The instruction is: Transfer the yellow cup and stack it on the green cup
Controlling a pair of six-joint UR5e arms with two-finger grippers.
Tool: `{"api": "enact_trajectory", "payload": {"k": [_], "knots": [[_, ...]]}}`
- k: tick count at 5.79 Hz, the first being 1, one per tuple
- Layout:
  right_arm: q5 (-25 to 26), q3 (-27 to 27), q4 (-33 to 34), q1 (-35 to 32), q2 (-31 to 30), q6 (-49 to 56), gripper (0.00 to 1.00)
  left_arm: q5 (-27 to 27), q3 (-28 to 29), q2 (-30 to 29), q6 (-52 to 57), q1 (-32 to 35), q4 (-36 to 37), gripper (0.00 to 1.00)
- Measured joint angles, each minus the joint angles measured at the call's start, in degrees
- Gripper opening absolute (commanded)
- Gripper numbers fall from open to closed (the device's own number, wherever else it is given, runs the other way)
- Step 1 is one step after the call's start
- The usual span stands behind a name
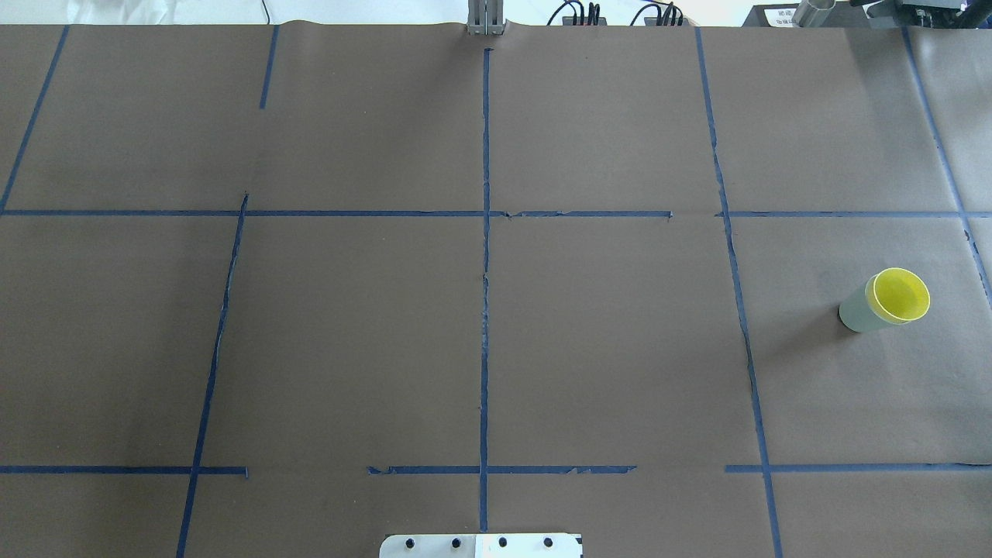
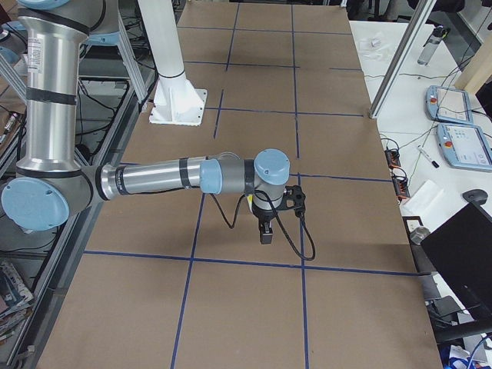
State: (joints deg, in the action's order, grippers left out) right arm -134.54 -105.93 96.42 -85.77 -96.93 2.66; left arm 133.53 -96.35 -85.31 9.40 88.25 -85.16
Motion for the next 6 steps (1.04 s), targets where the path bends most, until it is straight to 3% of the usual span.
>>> {"api": "enact_trajectory", "payload": {"k": [6], "knots": [[0.0,0.2,0.0,0.1,-0.2,0.1,1.00,-0.6,0.0,0.8,0.2,-0.8,0.3,1.00]]}}
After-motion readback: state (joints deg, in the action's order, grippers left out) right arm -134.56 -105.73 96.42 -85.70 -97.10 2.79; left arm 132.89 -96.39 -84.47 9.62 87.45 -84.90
